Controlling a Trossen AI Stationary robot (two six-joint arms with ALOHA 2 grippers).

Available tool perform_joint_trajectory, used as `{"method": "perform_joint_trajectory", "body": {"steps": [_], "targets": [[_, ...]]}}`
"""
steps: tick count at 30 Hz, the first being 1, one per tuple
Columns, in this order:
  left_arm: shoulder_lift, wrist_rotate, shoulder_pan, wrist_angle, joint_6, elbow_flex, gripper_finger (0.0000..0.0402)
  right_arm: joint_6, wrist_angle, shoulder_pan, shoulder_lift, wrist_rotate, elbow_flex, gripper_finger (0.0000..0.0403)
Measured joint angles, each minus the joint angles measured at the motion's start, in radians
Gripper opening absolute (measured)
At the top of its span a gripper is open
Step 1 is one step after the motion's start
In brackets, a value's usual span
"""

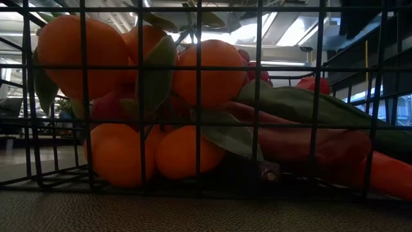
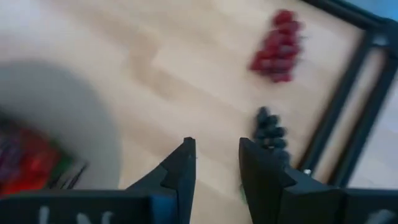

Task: Build produce basket
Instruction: Put the red grapes into the black wire basket

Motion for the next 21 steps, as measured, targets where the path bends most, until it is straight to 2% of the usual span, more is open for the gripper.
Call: {"method": "perform_joint_trajectory", "body": {"steps": [6,15,21], "targets": [[0.000,0.000,0.036,-0.004,0.018,0.000,0.0082,-0.040,0.047,-0.274,0.007,0.011,-0.038,0.0110],[0.000,0.009,0.088,-0.011,0.114,0.000,0.0082,-0.307,0.432,-0.643,0.065,-0.128,-0.163,0.0110],[0.000,0.011,0.102,-0.012,0.174,0.000,0.0082,-0.401,0.570,-0.794,0.157,-0.076,-0.247,0.0110]]}}
